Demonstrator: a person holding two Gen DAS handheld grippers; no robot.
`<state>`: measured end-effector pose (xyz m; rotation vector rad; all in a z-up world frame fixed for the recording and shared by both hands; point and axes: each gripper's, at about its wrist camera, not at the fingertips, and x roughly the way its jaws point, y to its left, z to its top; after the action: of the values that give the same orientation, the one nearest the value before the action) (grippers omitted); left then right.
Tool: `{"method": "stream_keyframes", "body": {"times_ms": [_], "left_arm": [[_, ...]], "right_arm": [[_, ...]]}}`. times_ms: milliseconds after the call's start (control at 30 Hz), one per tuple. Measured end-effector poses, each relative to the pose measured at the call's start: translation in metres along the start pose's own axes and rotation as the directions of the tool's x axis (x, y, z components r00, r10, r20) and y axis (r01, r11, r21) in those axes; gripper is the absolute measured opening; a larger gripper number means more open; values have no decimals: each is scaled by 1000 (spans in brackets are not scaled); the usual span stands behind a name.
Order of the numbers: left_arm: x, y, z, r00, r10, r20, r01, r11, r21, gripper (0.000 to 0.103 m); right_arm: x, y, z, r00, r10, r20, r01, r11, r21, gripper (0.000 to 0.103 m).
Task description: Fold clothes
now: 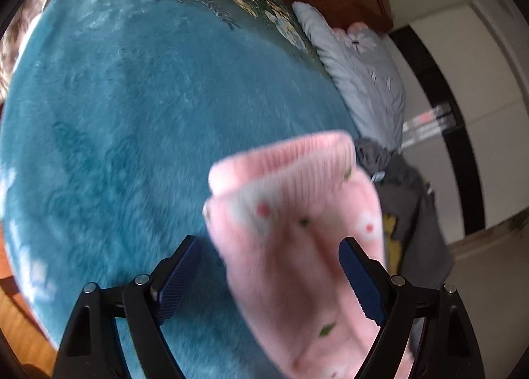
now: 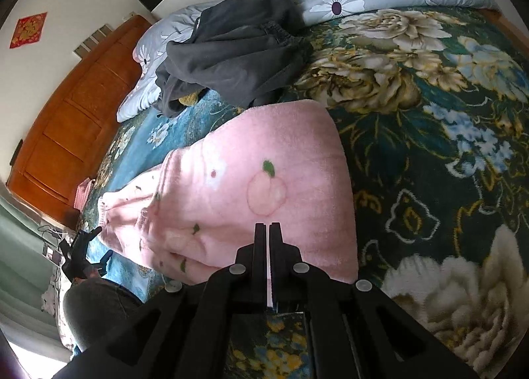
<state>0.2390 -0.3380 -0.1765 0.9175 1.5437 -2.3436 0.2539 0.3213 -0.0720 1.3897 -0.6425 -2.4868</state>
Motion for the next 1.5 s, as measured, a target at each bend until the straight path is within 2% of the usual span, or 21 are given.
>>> {"method": "stream_keyframes", "body": {"times_ms": [100, 133, 167, 233, 300, 500, 633, 733, 800, 867, 1033, 1133, 1200, 1267, 1433, 1500], "left_arm": [[3, 9, 10, 999, -43, 14, 43, 997, -71, 85], [3, 11, 12, 999, -40, 20, 42, 995, -87, 79], [5, 11, 13, 999, -28, 22, 30, 995, -91, 68], [8, 8, 12, 1000, 12, 20, -11, 998, -63, 51], [10, 6, 11, 999, 43, 21, -42, 998, -36, 44], [9, 8, 16, 999, 46, 5, -45, 998, -36, 42], [12, 11, 20, 998, 53, -16, -53, 997, -48, 44], [15, 12, 22, 998, 53, -28, -54, 997, -50, 48], [17, 11, 22, 998, 54, -35, -56, 997, -44, 53], [19, 8, 22, 998, 57, -38, -58, 998, -34, 62], [26, -1, 22, 995, 93, -24, -93, 996, -6, 66], [27, -4, 20, 994, 114, -8, -114, 994, -4, 63], [26, -5, 20, 991, 132, -2, -132, 991, 2, 52], [23, -7, 20, 990, 141, 3, -141, 990, 15, 34], [4, -37, 19, 996, 84, 34, -87, 991, 101, 29], [-6, -61, 18, 997, 58, 43, -64, 986, 157, 28]], "right_arm": [[1, -5, 0, 1000, 20, 8, -20, 999, 27, 2], [3, -5, 0, 1000, 30, 8, -30, 999, 33, 2], [5, -5, 0, 999, 38, 8, -38, 999, 35, 2], [11, 1, 0, 998, 57, 4, -57, 998, 31, 3], [21, 15, 0, 996, 90, -2, -90, 996, -4, 4], [72, 80, 1, 981, 171, -89, -183, 970, -158, 4], [110, 116, -1, 962, 210, -173, -244, 947, -210, 7], [132, 136, -14, 946, 198, -257, -269, 922, -279, 7], [141, 141, -20, 945, 175, -277, -260, 914, -311, 7], [150, 135, -21, 935, 197, -296, -279, 923, -266, 7], [156, 121, -20, 912, 271, -310, -337, 923, -187, 7], [156, 119, -19, 905, 290, -310, -355, 918, -178, 7], [154, 119, -19, 905, 296, -305, -360, 915, -180, 7], [153, 117, -20, 904, 307, -299, -368, 913, -175, 7], [145, 107, -17, 892, 360, -273, -403, 908, -117, 8], [139, 101, -17, 883, 393, -256, -425, 902, -80, 18]]}}
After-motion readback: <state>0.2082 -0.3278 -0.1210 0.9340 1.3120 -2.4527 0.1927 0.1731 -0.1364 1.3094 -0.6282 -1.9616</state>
